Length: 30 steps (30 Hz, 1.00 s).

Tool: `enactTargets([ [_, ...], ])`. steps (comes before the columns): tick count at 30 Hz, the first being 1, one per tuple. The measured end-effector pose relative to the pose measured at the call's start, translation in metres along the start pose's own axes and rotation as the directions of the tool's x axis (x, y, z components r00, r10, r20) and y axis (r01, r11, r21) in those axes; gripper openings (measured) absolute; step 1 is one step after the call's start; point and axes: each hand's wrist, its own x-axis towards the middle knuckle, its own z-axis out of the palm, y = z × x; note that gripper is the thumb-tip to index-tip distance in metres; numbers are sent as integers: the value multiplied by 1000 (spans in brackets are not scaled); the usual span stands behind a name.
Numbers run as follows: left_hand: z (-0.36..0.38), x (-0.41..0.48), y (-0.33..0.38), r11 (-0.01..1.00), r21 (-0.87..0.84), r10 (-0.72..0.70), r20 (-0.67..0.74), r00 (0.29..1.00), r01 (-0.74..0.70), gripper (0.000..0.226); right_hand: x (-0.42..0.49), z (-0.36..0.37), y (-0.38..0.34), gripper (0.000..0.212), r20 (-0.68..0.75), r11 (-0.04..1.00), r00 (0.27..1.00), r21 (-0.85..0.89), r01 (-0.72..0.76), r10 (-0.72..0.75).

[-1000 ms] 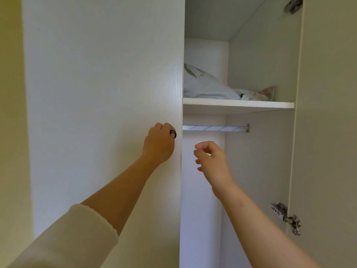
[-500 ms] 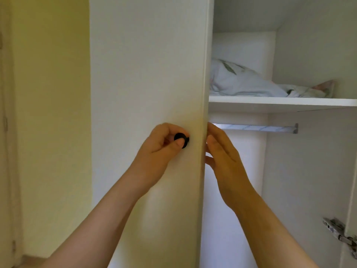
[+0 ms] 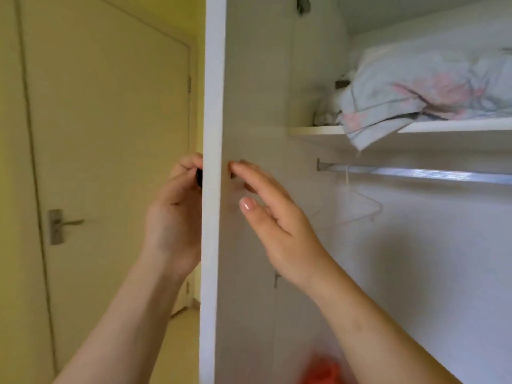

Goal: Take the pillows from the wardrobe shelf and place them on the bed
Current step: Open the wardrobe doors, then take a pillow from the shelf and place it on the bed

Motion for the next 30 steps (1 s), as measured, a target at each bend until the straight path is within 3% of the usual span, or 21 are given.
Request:
enactTargets([
  [9,-61,7,47,926,369,46,-318,947,79,27,43,82,16,55,104,973,994,-229,8,16],
  [16,-84,22,53,874,454,125,-554,823,173,30,69,109,23,54,169,947,985,-322,26,30],
  [19,-82,26,49,733,635,273,-602,751,243,32,71,109,25,56,193,940,981,-337,50,16],
  [22,-70,24,44,577,788,458,-531,713,215,31,72,102,28,57,188,955,982,-291,51,5],
  [26,-52,21,37,308,951,668,-233,707,22,42,72,79,31,53,73,983,995,-174,-49,62],
  [28,-36,20,29,154,985,711,-54,701,-81,40,68,61,31,50,33,983,997,-170,-67,73],
  [30,-17,22,19,120,978,665,48,745,-171,37,64,38,31,46,21,970,996,-230,-76,84],
])
